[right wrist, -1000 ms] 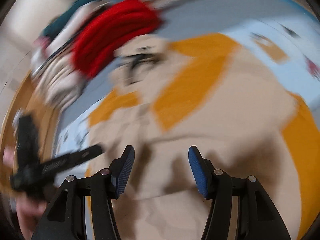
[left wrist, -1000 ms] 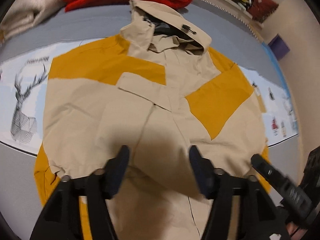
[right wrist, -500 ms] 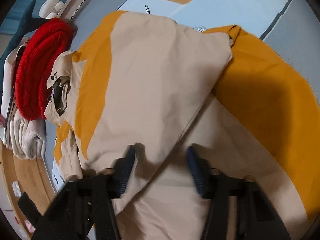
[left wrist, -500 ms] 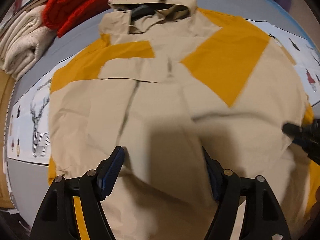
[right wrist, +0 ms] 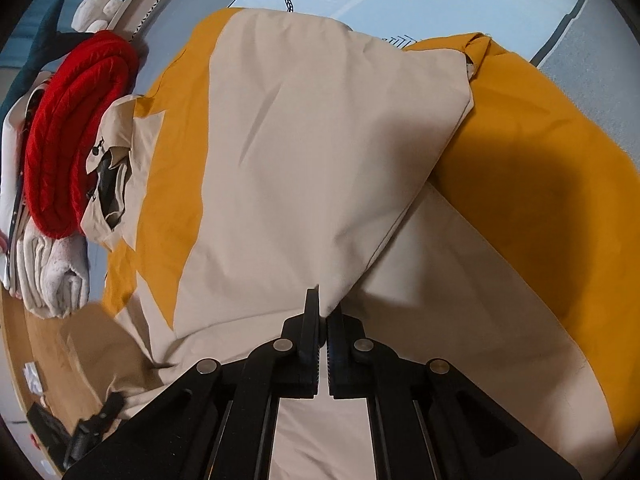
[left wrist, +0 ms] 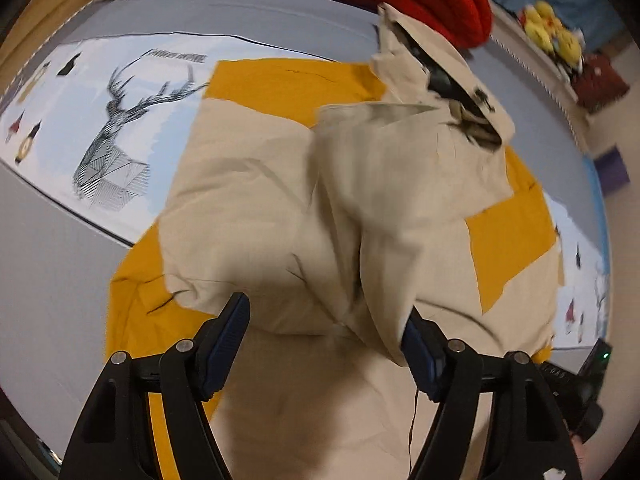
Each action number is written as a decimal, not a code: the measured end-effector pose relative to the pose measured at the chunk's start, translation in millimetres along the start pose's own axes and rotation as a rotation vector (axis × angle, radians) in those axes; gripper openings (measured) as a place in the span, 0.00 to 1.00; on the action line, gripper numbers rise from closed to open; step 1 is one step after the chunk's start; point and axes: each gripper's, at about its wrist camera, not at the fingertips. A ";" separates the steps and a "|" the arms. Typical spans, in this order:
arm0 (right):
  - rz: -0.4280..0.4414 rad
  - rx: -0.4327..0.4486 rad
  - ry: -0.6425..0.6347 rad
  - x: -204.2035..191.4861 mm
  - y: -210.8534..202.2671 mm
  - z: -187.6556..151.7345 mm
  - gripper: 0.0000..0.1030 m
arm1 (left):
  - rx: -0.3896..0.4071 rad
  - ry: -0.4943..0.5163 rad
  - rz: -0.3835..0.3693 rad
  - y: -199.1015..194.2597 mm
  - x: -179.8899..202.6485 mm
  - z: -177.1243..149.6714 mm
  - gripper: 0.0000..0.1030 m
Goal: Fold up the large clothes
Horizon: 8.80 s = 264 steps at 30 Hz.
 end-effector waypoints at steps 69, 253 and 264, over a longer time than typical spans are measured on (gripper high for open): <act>-0.002 0.046 -0.037 -9.0 -7.8 17.5 0.44 | -0.145 -0.231 -0.107 27.8 -111.4 28.8 0.02; 0.162 0.063 -0.292 -94.0 5.3 -7.1 0.12 | -0.145 0.029 -0.341 52.3 28.2 -15.4 0.38; 0.148 -0.001 -0.203 -78.4 13.7 -12.0 0.01 | -0.115 0.004 -0.355 46.0 28.8 -11.9 0.37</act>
Point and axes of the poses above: each gripper's, at about its wrist camera, not at the fingertips, and y roughly the way its jaws point, x to its right, z to its top, and after that the axes turned 4 degrees about -z, right-handed
